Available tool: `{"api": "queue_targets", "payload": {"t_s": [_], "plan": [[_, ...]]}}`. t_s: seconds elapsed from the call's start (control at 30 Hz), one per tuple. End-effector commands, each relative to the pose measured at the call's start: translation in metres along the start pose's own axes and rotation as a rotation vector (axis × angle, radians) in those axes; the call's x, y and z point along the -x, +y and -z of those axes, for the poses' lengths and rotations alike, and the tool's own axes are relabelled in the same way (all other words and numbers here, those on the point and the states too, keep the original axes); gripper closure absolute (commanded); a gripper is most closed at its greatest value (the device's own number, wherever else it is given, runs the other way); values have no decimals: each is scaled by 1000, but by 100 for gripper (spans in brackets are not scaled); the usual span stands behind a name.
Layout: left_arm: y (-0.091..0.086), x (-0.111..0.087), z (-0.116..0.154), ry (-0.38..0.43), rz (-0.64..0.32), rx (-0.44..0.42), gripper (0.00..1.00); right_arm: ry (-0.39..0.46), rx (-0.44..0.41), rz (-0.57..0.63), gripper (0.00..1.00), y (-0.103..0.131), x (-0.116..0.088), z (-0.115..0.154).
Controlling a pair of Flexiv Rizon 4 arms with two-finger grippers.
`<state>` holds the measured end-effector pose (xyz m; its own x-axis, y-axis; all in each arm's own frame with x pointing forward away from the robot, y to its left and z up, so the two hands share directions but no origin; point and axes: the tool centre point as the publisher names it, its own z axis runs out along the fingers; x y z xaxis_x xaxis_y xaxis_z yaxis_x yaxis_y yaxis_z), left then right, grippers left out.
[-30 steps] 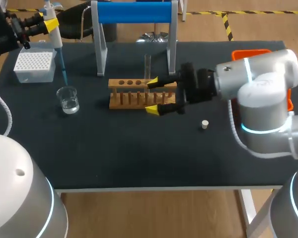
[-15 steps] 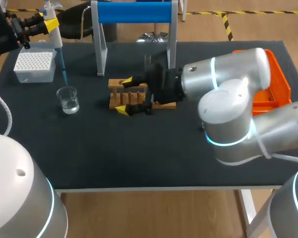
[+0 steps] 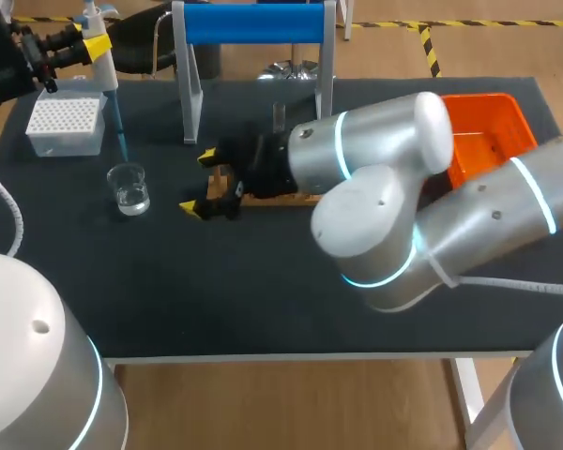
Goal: Invert the test tube, pick up the pipette, mount the tip to pipette, aspirate from beaker and dispense into the tube, eject the tip, return the pipette, and cap with the stopper.
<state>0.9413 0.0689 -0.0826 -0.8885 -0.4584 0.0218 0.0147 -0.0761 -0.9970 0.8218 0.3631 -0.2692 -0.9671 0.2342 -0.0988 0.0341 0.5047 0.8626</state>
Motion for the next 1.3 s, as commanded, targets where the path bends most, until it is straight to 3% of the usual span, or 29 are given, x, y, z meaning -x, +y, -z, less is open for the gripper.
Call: {"api": "queue_targets", "payload": {"t_s": [0.03, 0.6, 1.3], "plan": [[0, 0, 0, 2, -1, -1, 100, -50, -60, -4, 0, 1, 0, -30], [0, 0, 0, 2, -1, -1, 100, -95, -100, -19, 0, -15, 12, -52], [0, 0, 0, 2, -1, -1, 100, -138, -75, -56, 0, -22, 23, -60]]}}
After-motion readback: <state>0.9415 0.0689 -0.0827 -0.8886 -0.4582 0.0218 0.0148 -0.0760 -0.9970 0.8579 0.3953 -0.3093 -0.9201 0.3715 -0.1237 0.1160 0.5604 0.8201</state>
